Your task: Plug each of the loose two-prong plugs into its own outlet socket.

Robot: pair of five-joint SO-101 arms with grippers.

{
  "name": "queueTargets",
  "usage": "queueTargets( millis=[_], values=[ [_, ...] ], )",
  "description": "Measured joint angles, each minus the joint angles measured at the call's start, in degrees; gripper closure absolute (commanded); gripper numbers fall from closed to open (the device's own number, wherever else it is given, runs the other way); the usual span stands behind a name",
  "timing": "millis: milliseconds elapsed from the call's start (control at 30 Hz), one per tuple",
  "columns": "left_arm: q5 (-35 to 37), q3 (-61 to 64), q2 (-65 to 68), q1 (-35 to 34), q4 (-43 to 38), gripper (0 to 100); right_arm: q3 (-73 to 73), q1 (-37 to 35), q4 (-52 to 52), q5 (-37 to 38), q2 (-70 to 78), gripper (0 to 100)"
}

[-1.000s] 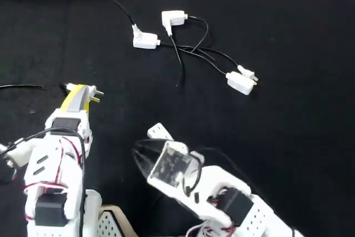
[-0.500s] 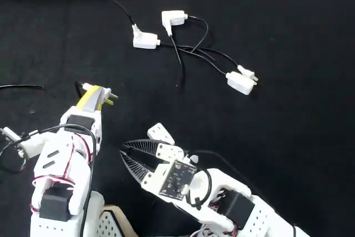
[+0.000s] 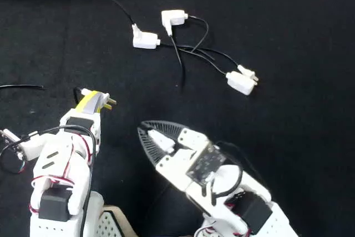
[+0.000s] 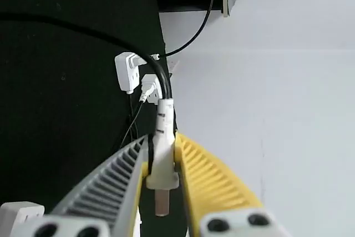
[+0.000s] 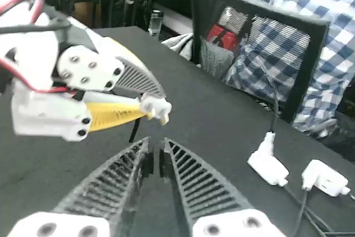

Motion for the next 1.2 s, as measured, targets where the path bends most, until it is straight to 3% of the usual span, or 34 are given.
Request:
queueTargets(
  millis=[200,433,633,933,1200],
  values=[
    [0.0,0.0,0.0,-0.26,0.0,97,-13.45,0.53,1.41,-0.09,16.53,98.6],
    [0.0,0.0,0.0,-1.67,0.0,97,-34.46,0.79,15.65,1.85,43.87,98.6],
    [0.0,-1.14,-0.09,-0.44,0.0,97,-46.33,-2.99,26.64,4.75,48.79,98.6],
    [-0.18,-2.99,0.0,10.29,0.0,97,-68.13,-4.75,48.88,4.13,59.34,98.6],
    [-0.18,-3.34,0.0,12.84,0.0,97,-72.7,-4.75,53.71,3.16,61.27,98.6]
  ],
)
